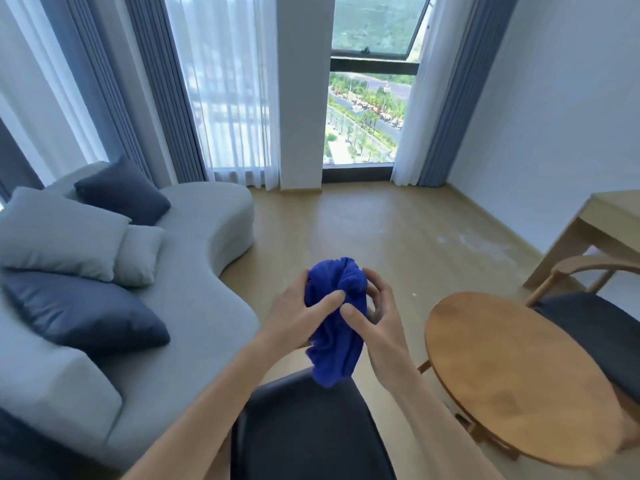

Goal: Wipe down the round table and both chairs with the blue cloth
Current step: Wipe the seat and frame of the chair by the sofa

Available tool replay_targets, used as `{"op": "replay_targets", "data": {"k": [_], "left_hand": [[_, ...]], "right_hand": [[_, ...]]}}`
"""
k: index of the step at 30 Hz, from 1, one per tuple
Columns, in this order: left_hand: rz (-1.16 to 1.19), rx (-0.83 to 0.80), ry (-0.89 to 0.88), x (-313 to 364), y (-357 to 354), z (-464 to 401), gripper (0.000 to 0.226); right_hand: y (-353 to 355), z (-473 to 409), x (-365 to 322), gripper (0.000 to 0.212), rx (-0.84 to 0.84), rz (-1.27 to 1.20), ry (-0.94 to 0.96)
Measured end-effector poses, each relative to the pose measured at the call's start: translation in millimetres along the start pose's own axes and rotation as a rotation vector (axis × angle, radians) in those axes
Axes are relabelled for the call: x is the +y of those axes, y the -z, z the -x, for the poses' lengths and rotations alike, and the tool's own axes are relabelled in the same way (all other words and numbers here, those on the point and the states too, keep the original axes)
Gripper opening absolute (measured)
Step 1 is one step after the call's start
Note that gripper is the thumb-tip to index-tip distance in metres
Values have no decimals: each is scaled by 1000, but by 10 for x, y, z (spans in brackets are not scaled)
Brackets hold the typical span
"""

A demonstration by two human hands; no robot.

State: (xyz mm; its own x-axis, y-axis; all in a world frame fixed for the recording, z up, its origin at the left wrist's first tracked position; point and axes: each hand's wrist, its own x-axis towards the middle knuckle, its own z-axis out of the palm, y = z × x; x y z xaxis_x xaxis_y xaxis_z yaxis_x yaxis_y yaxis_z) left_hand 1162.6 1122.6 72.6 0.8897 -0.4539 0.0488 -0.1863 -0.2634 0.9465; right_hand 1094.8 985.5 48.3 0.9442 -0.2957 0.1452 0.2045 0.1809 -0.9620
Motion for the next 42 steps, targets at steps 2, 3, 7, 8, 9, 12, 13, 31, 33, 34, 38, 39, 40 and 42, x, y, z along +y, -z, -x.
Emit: {"op": "replay_targets", "data": {"k": [2, 3, 7, 8, 9, 12, 13, 31, 33, 34, 38, 39, 40, 42], "left_hand": [[-61, 33, -75, 205, 6, 31, 10], [-85, 39, -114, 301, 15, 47, 9], [-123, 45, -244, 686, 22, 142, 1], [-122, 47, -272, 778, 7, 174, 2], [-125, 49, -295, 870, -16, 204, 2], [-191, 29, -361, 1132, -143, 294, 13], [-230, 9, -381, 1212, -197, 322, 13], [-253, -222, -270, 2173, -1552, 580, 25], [-324, -246, -298, 2199, -1685, 558, 35], [-359, -237, -324, 2214, -1755, 539, 35], [-553, -189, -393, 2183, -1956, 434, 34], [-577, -187, -411, 2175, -1983, 408, 34], [-600, -198, -429, 2157, -2013, 398, 34], [-613, -197, -452, 2157, -2057, 350, 34]], "right_hand": [[-39, 13, -221, 46, 57, 52, 65], [-40, 21, -329, 38, 93, 73, 98], [51, 98, -745, 24, 116, 110, 172], [83, 127, -845, 25, 86, 96, 172], [114, 152, -947, 28, 47, 80, 171], [196, 219, -1193, 36, 39, 181, 194], [248, 239, -1267, 34, 72, 234, 215], [2680, 974, -2577, 23, 20, 701, 366], [2807, 1023, -2578, 21, 37, 684, 344], [2877, 1039, -2577, 19, 48, 678, 329], [3059, 1086, -2501, 15, 72, 802, 296], [3089, 1092, -2488, 15, 74, 799, 294], [3118, 1120, -2468, 16, 81, 792, 286], [3161, 1113, -2466, 18, 84, 777, 304]]}}
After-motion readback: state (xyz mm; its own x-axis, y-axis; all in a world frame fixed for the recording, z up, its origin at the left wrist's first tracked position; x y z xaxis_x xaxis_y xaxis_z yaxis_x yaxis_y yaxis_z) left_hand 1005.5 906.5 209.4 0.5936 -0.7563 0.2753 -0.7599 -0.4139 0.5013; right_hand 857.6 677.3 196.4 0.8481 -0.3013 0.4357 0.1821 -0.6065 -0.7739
